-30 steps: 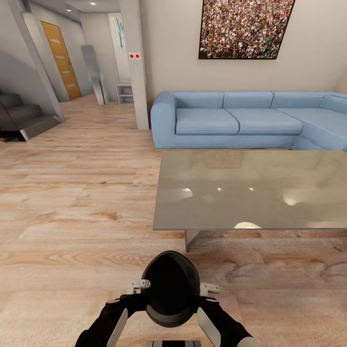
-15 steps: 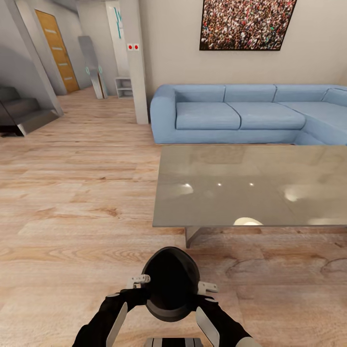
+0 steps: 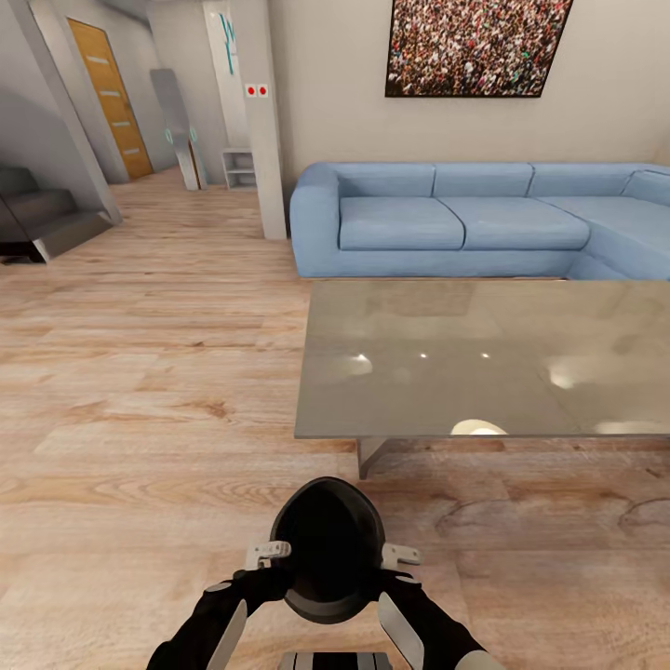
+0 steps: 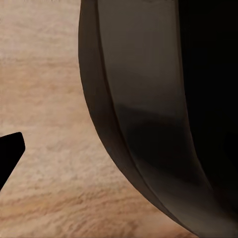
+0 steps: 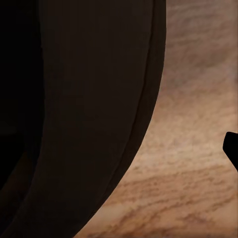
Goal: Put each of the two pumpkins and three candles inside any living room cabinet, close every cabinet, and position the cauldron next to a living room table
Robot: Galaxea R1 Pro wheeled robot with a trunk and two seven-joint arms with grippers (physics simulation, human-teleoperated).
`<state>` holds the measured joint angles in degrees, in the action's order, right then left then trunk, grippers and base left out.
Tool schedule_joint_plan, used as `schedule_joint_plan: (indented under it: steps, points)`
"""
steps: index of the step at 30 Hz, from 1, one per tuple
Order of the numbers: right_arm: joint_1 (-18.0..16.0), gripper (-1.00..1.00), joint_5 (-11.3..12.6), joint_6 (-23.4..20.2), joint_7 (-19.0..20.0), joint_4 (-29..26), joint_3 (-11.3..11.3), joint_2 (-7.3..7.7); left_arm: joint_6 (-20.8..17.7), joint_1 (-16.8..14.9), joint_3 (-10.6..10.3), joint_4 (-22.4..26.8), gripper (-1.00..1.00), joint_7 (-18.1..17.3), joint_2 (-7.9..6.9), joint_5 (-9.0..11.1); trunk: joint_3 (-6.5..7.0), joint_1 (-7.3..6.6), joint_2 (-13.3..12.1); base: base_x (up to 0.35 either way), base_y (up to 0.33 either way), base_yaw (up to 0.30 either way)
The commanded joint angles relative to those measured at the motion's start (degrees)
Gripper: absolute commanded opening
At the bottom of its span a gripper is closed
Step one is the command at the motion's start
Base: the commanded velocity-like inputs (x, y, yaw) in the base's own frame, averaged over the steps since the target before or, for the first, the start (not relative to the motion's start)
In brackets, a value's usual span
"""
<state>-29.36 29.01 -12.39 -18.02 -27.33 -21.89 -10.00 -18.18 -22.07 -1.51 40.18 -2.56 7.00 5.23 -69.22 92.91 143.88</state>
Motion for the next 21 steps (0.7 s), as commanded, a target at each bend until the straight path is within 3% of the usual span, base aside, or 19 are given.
schedule_joint_plan:
  steps: [1, 16, 21]
  points:
    - [0.0, 1.0, 0.01, 0.0, 0.0, 0.0, 0.0, 0.0, -0.1, 0.01, 0.05, -0.04, 1.0, 0.15, 0.0, -0.3, 0.0, 0.0, 0.0, 0.0, 0.0, 0.0]
    - [0.0, 1.0, 0.08, 0.01, -0.07, 0.0, 0.01, 0.0, -2.97, 0.01, 0.1, -0.02, 1.0, 0.27, 0.3, -0.21, 3.32, -0.38, -0.2, 0.0, 0.0, 0.0]
    - [0.0, 1.0, 0.17, -0.01, -0.01, 0.0, 0.11, 0.0, -3.14, 0.01, 0.11, 0.05, 1.0, 0.27, 0.3, -0.22, 4.43, -0.51, -0.27, -0.117, 0.0, 0.0]
